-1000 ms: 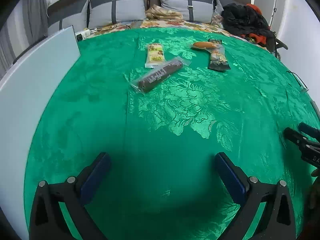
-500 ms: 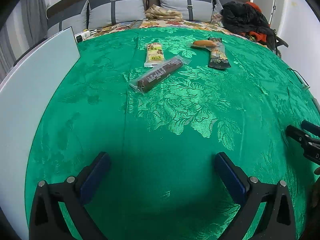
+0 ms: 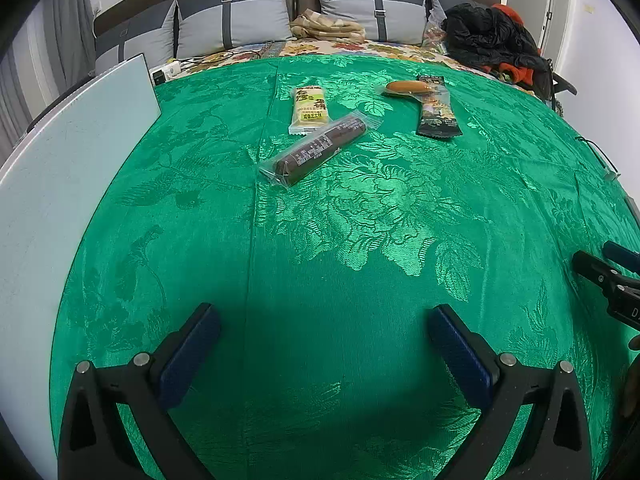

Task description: Organize snacks

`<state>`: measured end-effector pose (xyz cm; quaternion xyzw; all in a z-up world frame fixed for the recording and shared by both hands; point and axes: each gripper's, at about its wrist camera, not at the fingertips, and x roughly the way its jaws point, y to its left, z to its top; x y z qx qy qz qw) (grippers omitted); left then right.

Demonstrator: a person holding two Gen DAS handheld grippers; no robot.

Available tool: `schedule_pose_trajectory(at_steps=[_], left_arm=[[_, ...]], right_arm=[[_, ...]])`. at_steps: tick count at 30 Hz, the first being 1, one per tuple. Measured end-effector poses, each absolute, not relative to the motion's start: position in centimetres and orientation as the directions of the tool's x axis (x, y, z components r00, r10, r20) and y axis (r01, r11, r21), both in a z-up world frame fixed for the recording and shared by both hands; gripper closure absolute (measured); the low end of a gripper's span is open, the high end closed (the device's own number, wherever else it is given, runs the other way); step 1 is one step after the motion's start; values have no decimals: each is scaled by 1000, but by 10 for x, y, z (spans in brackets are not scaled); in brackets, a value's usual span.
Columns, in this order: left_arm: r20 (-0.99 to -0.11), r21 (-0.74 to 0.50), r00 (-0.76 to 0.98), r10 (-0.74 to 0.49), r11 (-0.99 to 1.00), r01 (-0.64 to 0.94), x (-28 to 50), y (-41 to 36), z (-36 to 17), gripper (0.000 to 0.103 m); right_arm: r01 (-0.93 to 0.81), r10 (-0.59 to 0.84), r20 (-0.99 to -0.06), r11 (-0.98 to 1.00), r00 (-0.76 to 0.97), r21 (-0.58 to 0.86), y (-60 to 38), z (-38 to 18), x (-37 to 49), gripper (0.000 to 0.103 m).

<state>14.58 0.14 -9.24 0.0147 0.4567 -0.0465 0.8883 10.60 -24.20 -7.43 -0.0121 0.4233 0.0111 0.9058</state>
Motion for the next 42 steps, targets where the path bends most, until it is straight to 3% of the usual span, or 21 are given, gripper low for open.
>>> schedule_pose_trajectory(at_steps=[42], left_arm=[[-819, -13, 569, -71, 994, 104, 148, 3, -92, 0]], right_arm=[[-30, 11, -768, 999, 641, -11, -243, -74, 105, 15]])
